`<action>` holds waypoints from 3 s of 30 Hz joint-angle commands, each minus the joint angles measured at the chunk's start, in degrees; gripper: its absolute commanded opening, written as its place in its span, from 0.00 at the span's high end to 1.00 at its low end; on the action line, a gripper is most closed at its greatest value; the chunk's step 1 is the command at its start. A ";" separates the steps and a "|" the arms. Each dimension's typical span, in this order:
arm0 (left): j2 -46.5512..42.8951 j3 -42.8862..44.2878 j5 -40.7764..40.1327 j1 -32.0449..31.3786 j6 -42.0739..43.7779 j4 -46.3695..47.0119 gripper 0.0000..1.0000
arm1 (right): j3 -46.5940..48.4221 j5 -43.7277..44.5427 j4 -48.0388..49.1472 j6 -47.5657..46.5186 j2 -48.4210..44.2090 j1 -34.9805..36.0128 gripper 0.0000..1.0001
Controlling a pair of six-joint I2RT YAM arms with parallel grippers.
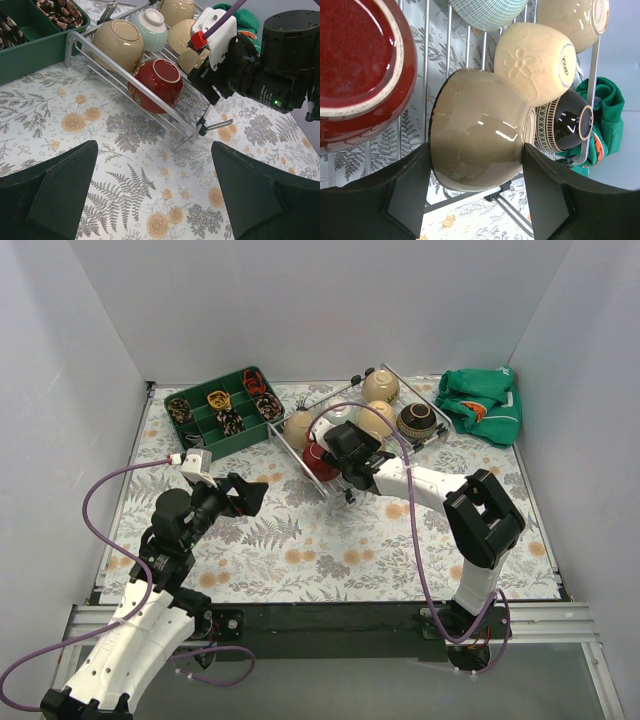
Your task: Unload the bowls from the dish rack
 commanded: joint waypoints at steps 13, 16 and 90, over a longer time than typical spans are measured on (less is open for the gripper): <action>-0.02 -0.22 0.77 -0.30 0.13 -0.81 0.02 | 12.22 -3.07 -7.98 14.75 -7.90 -1.95 0.78; 0.42 -0.22 1.39 -0.30 0.04 -0.81 0.02 | 13.01 -6.06 -9.82 19.04 -9.39 -2.65 0.78; 21.60 7.95 -11.25 -11.37 -9.10 1.49 1.00 | -28.56 -42.57 10.66 53.88 -53.77 -4.59 0.07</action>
